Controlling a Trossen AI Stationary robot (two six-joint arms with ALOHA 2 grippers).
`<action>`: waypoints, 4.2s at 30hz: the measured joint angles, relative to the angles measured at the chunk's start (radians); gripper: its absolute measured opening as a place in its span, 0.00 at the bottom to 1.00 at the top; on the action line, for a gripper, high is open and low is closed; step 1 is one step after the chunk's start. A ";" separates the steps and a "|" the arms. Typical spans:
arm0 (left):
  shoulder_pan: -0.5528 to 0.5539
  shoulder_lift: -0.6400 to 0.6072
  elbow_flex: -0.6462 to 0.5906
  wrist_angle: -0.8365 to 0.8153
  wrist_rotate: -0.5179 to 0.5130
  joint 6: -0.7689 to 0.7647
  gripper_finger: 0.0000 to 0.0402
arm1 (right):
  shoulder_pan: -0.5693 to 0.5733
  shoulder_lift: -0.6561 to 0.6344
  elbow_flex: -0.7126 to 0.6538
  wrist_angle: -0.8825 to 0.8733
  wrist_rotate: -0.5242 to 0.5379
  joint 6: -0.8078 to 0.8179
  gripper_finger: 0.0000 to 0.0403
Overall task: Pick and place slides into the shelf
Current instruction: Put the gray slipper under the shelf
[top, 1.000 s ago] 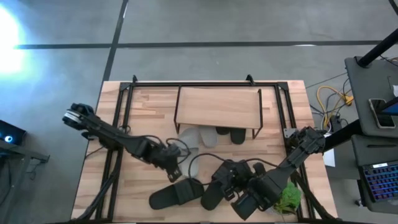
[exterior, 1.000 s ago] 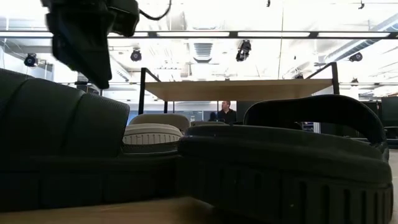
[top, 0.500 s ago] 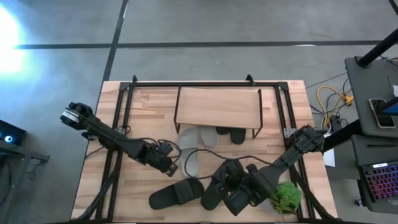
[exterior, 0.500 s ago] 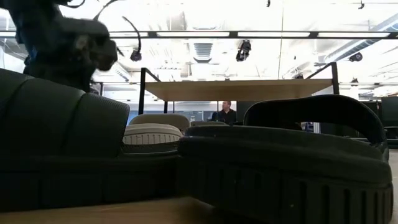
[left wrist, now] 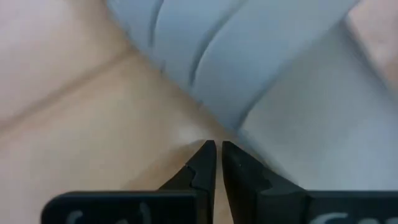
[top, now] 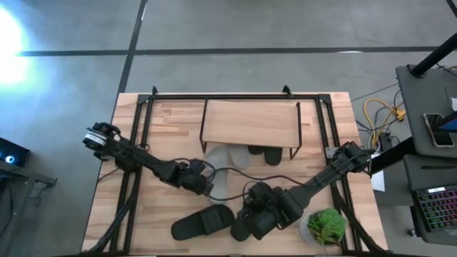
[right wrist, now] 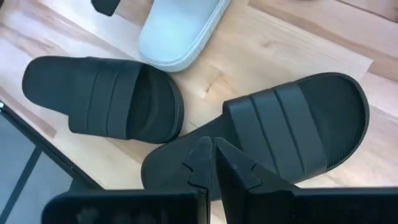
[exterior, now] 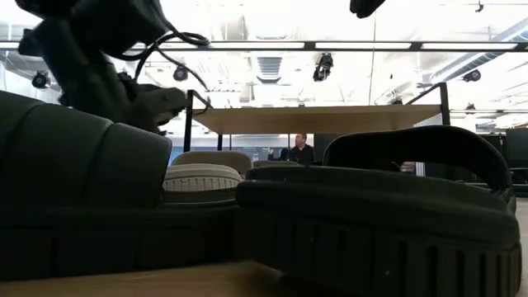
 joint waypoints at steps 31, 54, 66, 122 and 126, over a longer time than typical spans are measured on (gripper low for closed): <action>0.058 -0.429 -0.004 -0.336 -0.166 0.154 0.03 | -0.022 0.000 -0.002 0.029 -0.023 -0.112 0.03; 0.474 -0.718 -0.608 0.581 0.047 -0.029 0.03 | -0.074 -0.001 0.002 0.188 -0.069 -0.137 0.03; 0.551 -0.509 -0.565 0.847 0.149 -0.040 0.03 | -0.147 0.015 -0.033 0.272 -0.154 -0.225 0.03; 0.549 -0.283 -0.547 1.046 0.391 0.047 0.03 | -0.340 0.309 -0.006 0.366 -0.008 -0.464 0.03; 0.539 -0.284 -0.547 1.047 0.398 0.046 0.03 | -0.374 0.309 -0.006 0.392 0.002 -0.498 0.03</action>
